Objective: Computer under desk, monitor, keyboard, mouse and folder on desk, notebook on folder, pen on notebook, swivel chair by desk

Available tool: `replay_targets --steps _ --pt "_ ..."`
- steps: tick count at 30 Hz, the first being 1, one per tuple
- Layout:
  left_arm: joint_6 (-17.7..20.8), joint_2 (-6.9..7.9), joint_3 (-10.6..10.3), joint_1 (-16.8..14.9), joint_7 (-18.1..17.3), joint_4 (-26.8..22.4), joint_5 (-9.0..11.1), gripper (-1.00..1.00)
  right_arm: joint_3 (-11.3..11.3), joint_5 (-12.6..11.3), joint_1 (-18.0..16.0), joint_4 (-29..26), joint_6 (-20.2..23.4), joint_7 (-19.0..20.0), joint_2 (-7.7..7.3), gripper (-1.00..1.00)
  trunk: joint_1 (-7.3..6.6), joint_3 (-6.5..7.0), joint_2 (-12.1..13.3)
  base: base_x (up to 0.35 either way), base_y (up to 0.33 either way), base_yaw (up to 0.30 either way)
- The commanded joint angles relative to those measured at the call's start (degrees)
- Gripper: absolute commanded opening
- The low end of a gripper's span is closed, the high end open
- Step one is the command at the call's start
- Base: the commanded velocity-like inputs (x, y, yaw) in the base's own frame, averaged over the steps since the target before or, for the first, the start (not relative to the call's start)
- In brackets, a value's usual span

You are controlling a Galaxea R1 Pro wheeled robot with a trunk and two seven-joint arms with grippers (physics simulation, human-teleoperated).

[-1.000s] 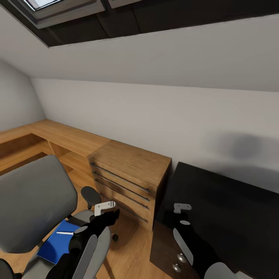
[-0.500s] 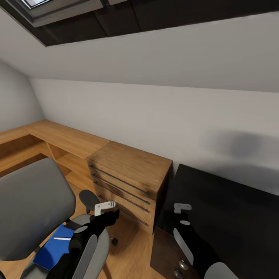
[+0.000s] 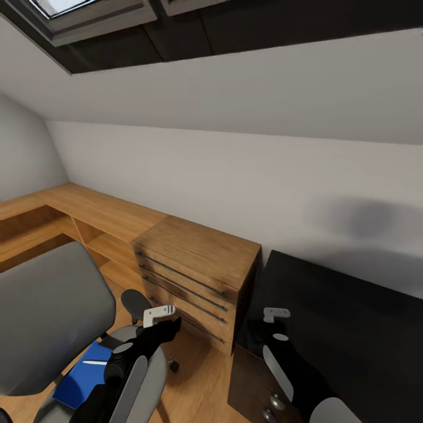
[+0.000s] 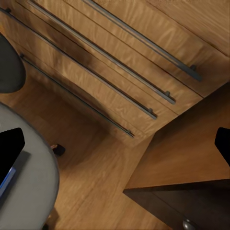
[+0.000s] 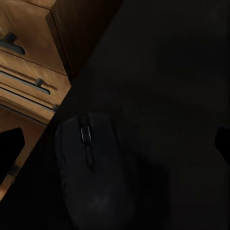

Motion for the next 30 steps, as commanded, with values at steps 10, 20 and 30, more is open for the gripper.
replay_targets --steps 10,20,30 --pt "0.2 0.00 -0.1 0.0 0.5 -0.1 0.5 1.00 -0.1 -0.6 3.1 -10.6 0.4 -0.5 -0.59 1.00 -2.19 1.73 4.0 0.000 0.000 0.000" --pt "0.2 0.01 0.0 0.0 0.5 -0.1 0.4 1.00 -0.1 -0.9 5.7 -16.0 0.4 -0.5 -0.62 1.00 -3.07 2.44 5.6 0.000 0.000 0.000" --pt "0.2 0.01 0.0 0.0 0.5 0.0 0.5 1.00 -0.2 -0.9 5.8 -15.7 0.2 -0.5 -0.66 1.00 -3.07 2.44 5.6 -0.275 0.000 0.000"
